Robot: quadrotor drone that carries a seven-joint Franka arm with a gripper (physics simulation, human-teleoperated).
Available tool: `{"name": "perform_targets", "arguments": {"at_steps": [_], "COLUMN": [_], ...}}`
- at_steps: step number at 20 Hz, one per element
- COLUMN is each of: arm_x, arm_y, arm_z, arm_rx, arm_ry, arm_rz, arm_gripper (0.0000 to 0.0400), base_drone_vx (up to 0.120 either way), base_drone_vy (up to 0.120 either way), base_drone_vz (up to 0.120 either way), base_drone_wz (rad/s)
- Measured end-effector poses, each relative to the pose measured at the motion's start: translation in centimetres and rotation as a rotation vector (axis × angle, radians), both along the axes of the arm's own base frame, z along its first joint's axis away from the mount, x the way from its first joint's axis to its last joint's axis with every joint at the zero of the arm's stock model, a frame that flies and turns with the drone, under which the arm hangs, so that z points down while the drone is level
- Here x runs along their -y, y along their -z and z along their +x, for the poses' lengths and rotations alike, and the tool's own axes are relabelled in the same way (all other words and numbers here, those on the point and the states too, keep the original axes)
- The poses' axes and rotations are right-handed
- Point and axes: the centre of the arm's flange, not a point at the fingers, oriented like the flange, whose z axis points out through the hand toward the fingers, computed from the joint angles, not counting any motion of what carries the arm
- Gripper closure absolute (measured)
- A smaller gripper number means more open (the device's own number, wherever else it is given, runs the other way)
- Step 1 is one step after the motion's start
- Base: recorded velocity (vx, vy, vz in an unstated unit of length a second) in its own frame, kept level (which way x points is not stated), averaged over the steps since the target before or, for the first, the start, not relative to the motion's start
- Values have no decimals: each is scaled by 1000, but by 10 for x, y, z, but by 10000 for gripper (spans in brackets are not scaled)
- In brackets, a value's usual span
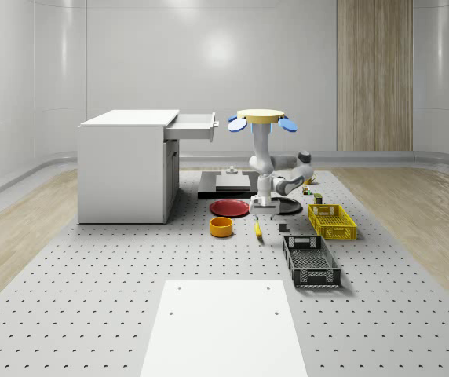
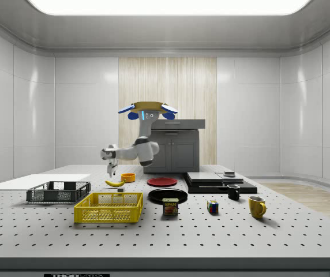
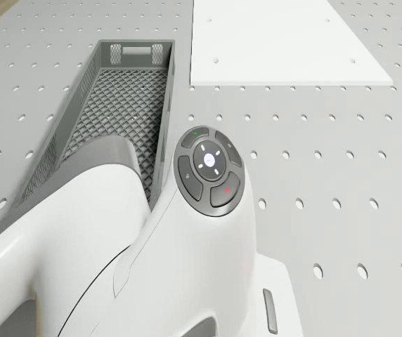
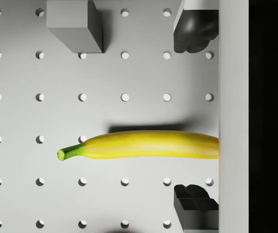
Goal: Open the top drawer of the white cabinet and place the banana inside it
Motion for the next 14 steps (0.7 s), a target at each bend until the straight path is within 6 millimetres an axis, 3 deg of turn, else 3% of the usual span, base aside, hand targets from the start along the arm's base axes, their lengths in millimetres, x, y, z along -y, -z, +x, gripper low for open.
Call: {"name": "perform_targets", "arguments": {"at_steps": [14], "arm_x": [-33], "arm_y": [-57], "arm_z": [0], "arm_rx": [0], "arm_ry": [0], "arm_rz": [0], "arm_gripper": [0], "base_drone_vx": [0], "base_drone_vy": [0], "base_drone_vz": [0], "base_drone_wz": [0]}}
